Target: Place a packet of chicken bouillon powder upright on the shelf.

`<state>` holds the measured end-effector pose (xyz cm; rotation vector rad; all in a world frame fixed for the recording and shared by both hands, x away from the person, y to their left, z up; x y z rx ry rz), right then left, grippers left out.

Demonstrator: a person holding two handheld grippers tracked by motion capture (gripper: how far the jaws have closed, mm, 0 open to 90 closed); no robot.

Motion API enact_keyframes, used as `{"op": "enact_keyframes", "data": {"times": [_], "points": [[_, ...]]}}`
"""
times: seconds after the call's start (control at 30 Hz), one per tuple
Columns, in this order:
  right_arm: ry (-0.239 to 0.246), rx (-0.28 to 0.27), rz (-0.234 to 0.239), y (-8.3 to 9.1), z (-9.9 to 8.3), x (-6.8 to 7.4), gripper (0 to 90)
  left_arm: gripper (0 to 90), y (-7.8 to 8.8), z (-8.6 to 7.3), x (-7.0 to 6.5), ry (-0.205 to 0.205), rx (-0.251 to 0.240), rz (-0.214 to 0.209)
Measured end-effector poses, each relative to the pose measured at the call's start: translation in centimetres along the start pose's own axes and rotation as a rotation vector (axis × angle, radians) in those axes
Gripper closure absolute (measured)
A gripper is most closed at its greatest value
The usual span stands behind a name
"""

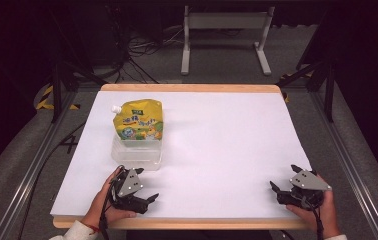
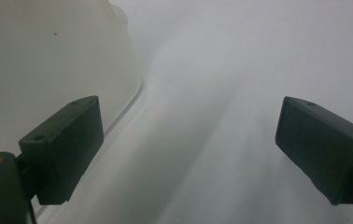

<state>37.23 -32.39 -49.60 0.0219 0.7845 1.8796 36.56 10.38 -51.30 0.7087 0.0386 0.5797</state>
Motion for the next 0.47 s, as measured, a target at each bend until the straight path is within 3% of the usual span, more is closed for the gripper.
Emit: {"op": "enact_keyframes", "data": {"times": [0.47], "points": [[-0.013,-0.002,-0.015,0.21,0.00,-0.19,12.8,8.3,-0.17,0.22,-0.21,0.005,-0.005,-0.018]]}}
Point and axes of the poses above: each handheld gripper's, and its own axes: y roughly backward along the jaws, z roughly out of its top, x roughly to its left, the point moved 10 cm from there along -y, roughly forward along the jaws, and after that the axes turned 1 degree about -z, right-handed, at the moved point
